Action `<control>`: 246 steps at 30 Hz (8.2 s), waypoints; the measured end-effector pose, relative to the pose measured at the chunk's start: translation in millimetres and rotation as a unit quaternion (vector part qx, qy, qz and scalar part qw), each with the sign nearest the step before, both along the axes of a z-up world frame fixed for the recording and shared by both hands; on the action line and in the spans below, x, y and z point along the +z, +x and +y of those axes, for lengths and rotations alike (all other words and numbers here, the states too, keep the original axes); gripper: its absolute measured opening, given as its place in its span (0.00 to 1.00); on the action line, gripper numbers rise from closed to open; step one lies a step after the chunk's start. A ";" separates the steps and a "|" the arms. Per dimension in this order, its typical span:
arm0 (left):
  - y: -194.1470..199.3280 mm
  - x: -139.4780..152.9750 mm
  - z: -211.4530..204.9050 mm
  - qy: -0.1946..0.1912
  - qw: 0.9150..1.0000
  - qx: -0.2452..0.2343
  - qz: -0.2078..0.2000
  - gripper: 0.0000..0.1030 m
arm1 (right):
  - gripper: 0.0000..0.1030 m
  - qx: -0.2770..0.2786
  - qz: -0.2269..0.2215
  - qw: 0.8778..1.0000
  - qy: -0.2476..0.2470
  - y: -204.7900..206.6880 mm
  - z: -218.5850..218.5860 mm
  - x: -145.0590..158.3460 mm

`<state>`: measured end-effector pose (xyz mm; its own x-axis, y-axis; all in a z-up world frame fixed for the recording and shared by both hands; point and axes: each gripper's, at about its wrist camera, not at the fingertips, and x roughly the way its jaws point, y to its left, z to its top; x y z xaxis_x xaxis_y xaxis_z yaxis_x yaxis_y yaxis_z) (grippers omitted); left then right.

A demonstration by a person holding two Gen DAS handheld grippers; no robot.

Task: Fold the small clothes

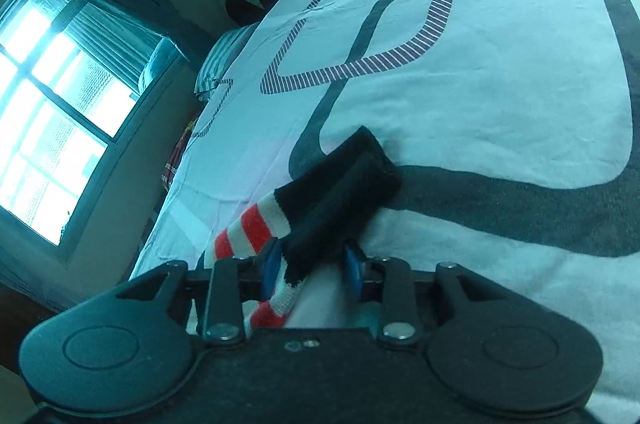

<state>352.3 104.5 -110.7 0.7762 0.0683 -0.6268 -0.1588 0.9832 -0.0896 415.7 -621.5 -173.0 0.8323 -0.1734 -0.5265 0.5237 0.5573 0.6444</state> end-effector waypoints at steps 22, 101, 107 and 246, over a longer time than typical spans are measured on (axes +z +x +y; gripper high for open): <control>-37.2 17.3 74.8 -0.014 0.997 0.070 -0.004 1.00 | 0.07 0.432 -0.021 0.856 -0.282 61.7 391.9 44.8; 168.3 -35.5 -28.2 -0.026 0.996 -0.073 -0.034 0.05 | 0.06 0.391 0.002 0.912 -0.127 188.9 210.5 13.2; 155.7 -19.0 -10.5 -0.027 0.997 -0.043 -0.051 0.70 | 0.32 0.357 -0.001 0.900 -0.249 169.6 232.2 41.5; 75.8 -20.0 0.5 0.163 0.979 -0.103 -0.068 0.54 | 0.10 0.386 0.024 0.912 -0.138 93.4 317.6 35.1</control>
<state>428.1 105.0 -130.7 0.8689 0.0806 -0.4884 0.0379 0.9729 0.2281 509.2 -303.8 -137.8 0.7393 0.3233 -0.5907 -0.0693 0.9091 0.4108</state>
